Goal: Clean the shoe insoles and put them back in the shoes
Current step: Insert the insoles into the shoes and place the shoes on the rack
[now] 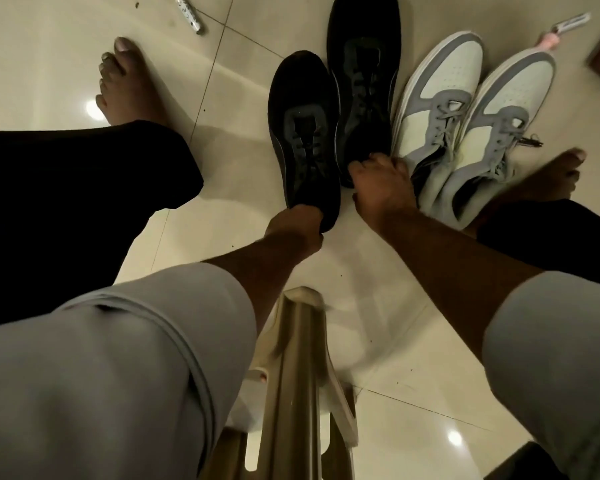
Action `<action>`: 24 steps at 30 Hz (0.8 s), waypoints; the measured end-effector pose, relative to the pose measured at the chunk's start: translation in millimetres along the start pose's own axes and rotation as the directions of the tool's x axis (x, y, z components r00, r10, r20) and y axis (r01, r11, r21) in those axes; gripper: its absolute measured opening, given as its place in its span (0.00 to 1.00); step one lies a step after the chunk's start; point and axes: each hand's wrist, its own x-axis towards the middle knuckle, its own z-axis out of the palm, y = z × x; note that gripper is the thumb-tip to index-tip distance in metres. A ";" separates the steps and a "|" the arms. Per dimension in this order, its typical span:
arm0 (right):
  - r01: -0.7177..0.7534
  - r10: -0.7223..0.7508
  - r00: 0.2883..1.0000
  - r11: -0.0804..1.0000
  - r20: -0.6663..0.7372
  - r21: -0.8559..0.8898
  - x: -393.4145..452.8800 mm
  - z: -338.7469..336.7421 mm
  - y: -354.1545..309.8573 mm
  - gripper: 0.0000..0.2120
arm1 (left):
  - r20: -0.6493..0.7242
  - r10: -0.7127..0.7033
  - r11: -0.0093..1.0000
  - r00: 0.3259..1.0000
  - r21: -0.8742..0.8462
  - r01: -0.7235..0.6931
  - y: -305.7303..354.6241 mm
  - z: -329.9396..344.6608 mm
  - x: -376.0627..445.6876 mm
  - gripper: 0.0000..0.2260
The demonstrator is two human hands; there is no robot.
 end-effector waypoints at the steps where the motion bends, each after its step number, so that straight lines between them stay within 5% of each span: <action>1: -0.020 0.020 1.000 1.000 0.015 0.017 1.0 0.8 -4.5 0.16 | -0.008 -0.003 1.000 1.000 0.002 0.003 0.3 -2.3 2.8 0.18; 14: -0.108 0.089 0.992 0.963 0.088 0.247 -33.8 1.0 -24.8 0.14 | -0.166 -0.089 0.973 0.982 -0.227 0.050 -4.7 -7.0 -30.8 0.14; 24: -0.083 0.101 0.995 0.917 -0.024 0.390 -130.2 -119.1 -41.8 0.12 | -0.319 0.016 0.988 0.948 -0.142 -0.064 24.3 -96.4 -150.0 0.15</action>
